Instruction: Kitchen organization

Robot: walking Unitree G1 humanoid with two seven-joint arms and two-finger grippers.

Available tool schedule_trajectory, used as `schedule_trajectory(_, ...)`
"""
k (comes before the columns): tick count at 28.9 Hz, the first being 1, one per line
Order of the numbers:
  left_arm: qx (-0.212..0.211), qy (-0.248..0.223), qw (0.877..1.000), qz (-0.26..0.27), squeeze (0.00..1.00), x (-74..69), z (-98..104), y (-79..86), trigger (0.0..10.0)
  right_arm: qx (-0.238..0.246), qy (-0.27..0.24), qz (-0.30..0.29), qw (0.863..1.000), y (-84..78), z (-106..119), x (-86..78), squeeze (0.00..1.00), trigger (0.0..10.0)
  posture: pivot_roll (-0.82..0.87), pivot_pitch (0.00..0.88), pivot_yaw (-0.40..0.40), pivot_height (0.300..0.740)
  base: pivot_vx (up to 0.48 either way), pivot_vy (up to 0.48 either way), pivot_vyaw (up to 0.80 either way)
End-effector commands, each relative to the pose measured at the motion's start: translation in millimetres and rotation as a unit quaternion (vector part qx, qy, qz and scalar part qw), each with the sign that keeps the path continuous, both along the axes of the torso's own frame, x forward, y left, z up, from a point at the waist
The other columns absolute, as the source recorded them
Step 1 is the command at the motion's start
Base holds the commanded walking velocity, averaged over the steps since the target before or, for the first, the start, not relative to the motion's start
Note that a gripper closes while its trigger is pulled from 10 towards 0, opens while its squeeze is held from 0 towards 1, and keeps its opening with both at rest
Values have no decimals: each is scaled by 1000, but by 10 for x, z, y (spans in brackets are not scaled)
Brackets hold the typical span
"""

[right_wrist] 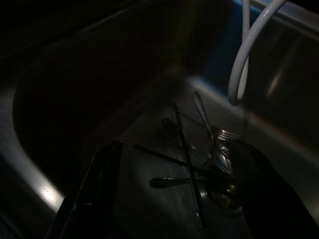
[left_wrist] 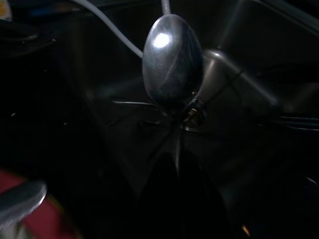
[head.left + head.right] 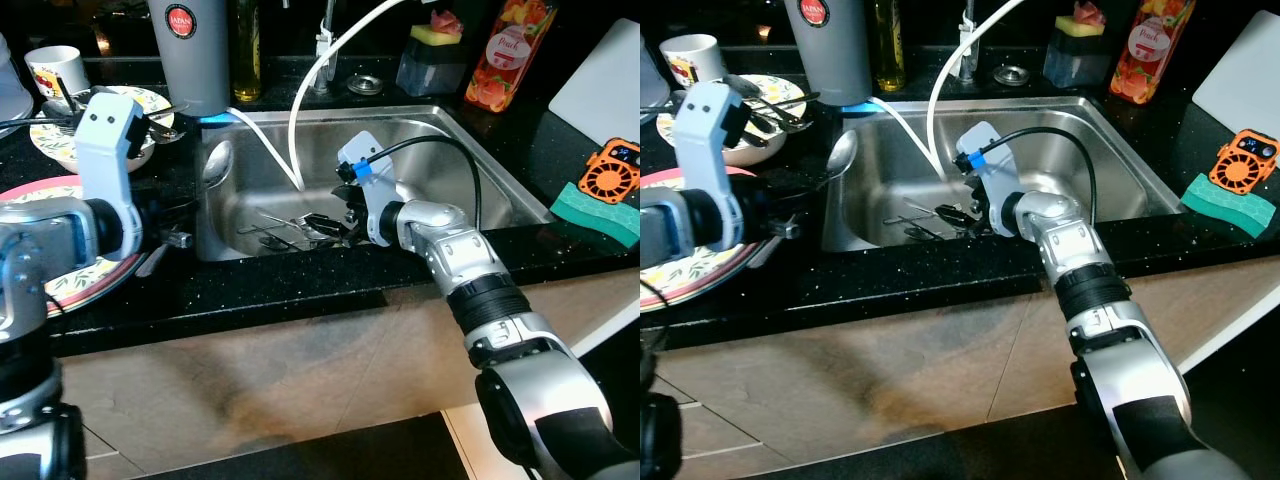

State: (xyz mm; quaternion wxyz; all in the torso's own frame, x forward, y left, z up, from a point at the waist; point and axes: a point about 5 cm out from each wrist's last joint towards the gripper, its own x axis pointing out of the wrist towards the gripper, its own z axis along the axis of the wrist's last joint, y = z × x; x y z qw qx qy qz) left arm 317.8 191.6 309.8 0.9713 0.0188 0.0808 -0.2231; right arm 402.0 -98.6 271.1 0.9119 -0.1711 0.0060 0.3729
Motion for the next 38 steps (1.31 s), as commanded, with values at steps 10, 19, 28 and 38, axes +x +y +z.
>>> schedule_trajectory(10,74,-101,991,-51,0,621,-117,-309,0,-2,-10,-8,1000,-14,-26,-29,0,10000,-27,176,-19,740,0,0,0)
schedule_trajectory(19,79,-94,986,-114,0,760,-244,-482,0,3,-11,-19,1000,-53,-25,-29,0,10000,-31,183,-15,740,0,0,0)
schedule_trajectory(28,123,-79,978,-151,0,831,-439,-602,0,3,-16,-24,1000,-55,15,-27,0,10000,-37,186,-12,740,0,0,0)
schedule_trajectory(38,156,-84,973,-146,263,899,-490,-575,10000,1,-18,-26,999,-65,30,-21,0,10000,-37,185,-14,740,0,0,0)
